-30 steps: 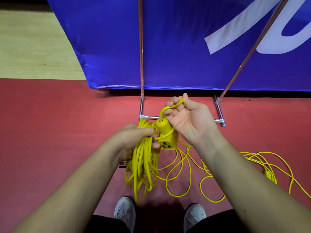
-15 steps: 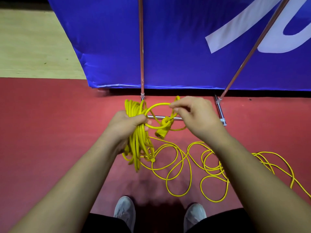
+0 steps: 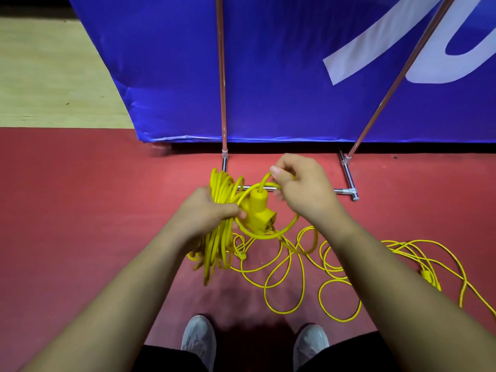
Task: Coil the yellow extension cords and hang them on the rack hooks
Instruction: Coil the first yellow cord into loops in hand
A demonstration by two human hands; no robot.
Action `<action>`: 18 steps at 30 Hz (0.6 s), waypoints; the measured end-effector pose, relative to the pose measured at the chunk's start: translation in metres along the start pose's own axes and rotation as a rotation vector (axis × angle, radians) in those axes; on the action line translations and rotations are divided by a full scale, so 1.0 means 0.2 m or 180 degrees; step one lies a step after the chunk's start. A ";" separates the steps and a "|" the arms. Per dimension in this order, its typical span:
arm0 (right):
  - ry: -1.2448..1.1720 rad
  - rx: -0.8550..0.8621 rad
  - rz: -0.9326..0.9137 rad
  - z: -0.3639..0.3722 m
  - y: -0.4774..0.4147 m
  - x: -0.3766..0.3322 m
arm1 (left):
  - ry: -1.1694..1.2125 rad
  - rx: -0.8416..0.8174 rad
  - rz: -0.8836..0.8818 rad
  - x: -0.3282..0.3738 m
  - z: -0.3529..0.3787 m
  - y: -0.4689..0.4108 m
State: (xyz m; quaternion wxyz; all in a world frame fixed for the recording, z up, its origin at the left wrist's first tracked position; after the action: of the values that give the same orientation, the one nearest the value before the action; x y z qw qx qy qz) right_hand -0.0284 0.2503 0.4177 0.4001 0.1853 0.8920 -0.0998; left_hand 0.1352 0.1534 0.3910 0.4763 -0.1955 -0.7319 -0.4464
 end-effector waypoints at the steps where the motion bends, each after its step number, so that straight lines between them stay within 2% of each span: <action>1: -0.0034 0.0094 -0.0053 -0.02 0.01 -0.02 | 0.0193 -0.0004 -0.0055 -0.01 0.01 0.00; 3: -0.0458 0.0015 -0.0157 -0.02 0.02 -0.04 | 0.0535 0.0055 -0.0175 -0.01 0.04 0.00; 6: -0.1700 -0.0333 -0.0250 -0.02 0.06 -0.09 | 0.1021 0.0279 -0.0286 -0.02 0.05 -0.02; 10: -0.1762 -0.0726 -0.0770 -0.10 0.09 -0.10 | 0.1770 0.0723 -0.0184 -0.02 0.03 -0.05; 12: -0.2207 -0.0649 -0.0835 -0.13 0.09 -0.09 | 0.2015 0.0764 -0.0119 -0.01 0.00 -0.05; 15: -0.3367 -0.0422 -0.0399 -0.14 0.07 -0.07 | 0.1839 0.0386 -0.0185 0.03 -0.03 -0.03; 18: -0.4040 -0.0337 -0.0149 -0.17 0.07 -0.04 | 0.2090 -0.0421 -0.0137 0.05 -0.03 -0.01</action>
State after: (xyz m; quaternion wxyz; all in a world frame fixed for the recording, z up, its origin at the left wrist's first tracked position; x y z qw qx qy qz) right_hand -0.0409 0.2713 0.4468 0.8571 0.0505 0.4888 -0.1547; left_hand 0.1320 0.1463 0.4004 0.6634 -0.0562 -0.5128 -0.5421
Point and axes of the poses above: each hand's wrist, its own y-axis away from the middle knuckle, its own z-axis out of the palm, x = y × z, the point moved 1 cm from there along -y, towards the middle knuckle, and after that the axes turned 10 degrees about -x, right-handed, at the moved point
